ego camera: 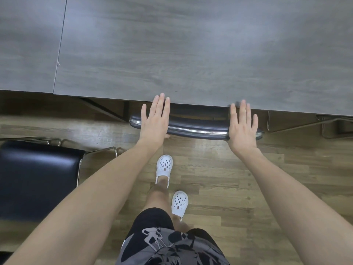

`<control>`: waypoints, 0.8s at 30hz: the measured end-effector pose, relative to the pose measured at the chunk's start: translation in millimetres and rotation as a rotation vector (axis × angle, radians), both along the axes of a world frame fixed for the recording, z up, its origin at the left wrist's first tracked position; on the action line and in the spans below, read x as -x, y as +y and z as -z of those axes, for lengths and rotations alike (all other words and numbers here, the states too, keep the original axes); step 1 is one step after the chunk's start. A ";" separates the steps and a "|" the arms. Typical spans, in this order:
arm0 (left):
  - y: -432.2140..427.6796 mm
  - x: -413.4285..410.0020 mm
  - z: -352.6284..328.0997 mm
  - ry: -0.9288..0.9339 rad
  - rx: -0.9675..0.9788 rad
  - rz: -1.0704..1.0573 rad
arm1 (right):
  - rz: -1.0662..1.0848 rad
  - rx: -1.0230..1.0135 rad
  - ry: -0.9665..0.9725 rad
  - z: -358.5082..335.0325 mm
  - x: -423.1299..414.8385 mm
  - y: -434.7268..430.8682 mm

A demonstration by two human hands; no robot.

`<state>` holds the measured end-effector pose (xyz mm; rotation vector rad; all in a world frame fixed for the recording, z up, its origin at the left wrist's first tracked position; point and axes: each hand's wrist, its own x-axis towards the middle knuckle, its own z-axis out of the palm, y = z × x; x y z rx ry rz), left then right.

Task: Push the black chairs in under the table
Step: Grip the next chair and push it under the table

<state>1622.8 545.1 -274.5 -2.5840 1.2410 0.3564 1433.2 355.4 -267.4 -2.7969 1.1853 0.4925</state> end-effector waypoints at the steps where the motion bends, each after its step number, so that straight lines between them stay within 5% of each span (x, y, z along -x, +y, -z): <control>1: -2.9 -2.1 0.1 -0.005 -0.002 0.001 | -0.003 -0.002 0.003 0.2 -2.2 -3.0; 24: -39.5 -27.2 -3.2 0.067 0.005 -0.016 | -0.031 -0.033 0.042 -1.1 -24.7 -44.2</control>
